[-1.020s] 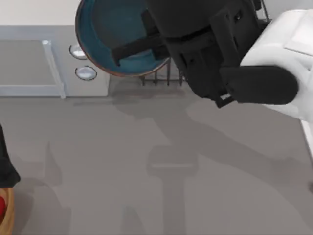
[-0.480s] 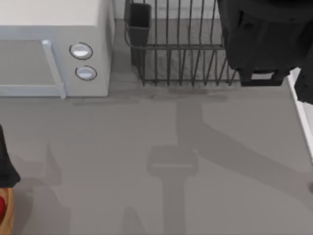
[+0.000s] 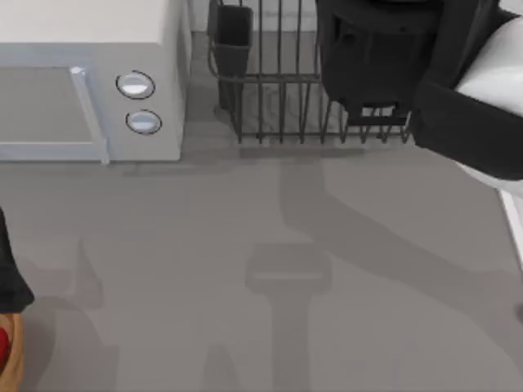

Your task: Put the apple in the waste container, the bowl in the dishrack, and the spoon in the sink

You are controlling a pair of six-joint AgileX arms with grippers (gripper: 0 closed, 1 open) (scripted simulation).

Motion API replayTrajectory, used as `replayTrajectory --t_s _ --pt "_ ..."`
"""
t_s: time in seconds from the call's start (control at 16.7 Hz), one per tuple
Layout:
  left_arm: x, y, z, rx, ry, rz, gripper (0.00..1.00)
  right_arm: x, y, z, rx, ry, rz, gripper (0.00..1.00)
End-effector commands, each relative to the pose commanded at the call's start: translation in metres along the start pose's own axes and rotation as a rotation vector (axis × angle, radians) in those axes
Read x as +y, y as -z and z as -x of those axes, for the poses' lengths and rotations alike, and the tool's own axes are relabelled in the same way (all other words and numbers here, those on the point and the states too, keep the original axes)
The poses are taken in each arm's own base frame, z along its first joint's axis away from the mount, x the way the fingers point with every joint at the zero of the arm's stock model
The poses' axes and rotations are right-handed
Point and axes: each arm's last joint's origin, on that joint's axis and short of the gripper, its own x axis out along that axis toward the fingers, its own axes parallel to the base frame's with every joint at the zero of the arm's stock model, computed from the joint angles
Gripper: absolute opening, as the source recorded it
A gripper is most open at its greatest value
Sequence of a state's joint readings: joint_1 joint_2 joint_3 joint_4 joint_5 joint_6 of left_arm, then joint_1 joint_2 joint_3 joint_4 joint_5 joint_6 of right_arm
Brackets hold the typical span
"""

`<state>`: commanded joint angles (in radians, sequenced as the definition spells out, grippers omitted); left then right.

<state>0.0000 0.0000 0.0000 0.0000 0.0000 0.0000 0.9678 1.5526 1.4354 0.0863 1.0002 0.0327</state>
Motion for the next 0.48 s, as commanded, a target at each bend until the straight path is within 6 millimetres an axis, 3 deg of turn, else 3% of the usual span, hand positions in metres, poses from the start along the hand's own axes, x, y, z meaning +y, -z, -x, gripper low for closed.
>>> replayTrajectory --t_s 0.24,0.48 --pt "0.0 0.0 0.0 0.0 0.0 0.0 1.0 0.016 0.064 -0.072 -0.008 0.003 -0.008 0.0" --pt "0.0 0.0 0.0 0.0 0.0 0.0 1.0 0.002 0.137 -0.136 -0.015 -0.003 -0.01 0.0"
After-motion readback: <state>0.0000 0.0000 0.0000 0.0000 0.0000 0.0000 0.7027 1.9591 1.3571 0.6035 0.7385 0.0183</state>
